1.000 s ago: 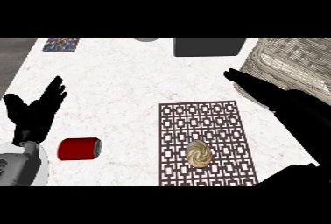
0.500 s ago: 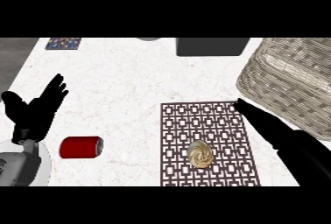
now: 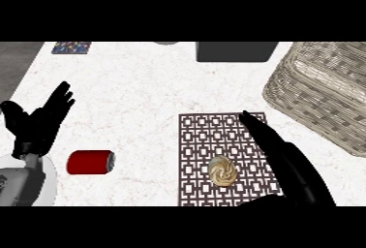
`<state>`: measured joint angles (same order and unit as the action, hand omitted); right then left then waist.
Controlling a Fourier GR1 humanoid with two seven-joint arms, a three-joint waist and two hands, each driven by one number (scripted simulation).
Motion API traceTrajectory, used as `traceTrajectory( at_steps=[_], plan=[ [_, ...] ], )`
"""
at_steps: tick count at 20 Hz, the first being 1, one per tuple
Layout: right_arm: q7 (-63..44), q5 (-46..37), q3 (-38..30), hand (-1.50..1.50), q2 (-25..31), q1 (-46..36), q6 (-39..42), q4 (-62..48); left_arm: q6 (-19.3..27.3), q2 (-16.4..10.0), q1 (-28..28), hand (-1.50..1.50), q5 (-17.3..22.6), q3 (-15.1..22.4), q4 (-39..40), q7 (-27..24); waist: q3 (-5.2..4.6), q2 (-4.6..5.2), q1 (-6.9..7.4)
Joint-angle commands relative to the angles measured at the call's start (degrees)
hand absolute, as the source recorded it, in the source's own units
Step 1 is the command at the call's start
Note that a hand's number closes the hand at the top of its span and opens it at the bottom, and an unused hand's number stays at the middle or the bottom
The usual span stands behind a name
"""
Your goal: Pick the cupcake from the placemat and place it in the basket
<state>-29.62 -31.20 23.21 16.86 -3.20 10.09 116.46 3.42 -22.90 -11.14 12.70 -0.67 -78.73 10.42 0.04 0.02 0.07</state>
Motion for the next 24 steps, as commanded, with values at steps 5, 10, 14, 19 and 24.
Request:
traceTrajectory(
  at_steps=[5, 10, 14, 19, 24],
  plan=[
    [6.06, -4.78, 0.55, -1.50, -6.56, -2.52, -3.52, -15.11, -1.51, 1.27, 1.13, 0.00, -1.32, -1.44, -3.01, 1.95, -0.03, -0.01, 0.20],
    [6.42, -8.67, 2.62, -1.50, -8.83, -2.55, -3.37, -20.55, -4.11, 0.83, 0.29, 0.00, -1.62, -4.21, 0.57, -0.35, -0.04, 0.00, 0.02],
    [10.48, -9.79, 0.56, -1.50, -8.32, -1.66, -3.38, -24.44, -1.91, 4.67, 0.52, 0.00, -4.74, -2.71, -0.10, 0.31, -0.04, -0.02, -0.09],
    [12.60, -8.64, -2.53, -1.50, -6.25, -0.78, 0.47, -20.66, -6.35, 2.83, 1.19, 0.00, -3.03, -6.53, -0.25, 0.45, -0.04, -0.04, -0.10],
    [15.17, -6.65, -3.44, -1.50, -6.73, 2.71, 1.81, -17.48, -2.48, 6.83, 1.60, 0.00, -7.07, -3.68, -5.28, 4.21, -0.03, -0.09, -0.13]
  ],
)
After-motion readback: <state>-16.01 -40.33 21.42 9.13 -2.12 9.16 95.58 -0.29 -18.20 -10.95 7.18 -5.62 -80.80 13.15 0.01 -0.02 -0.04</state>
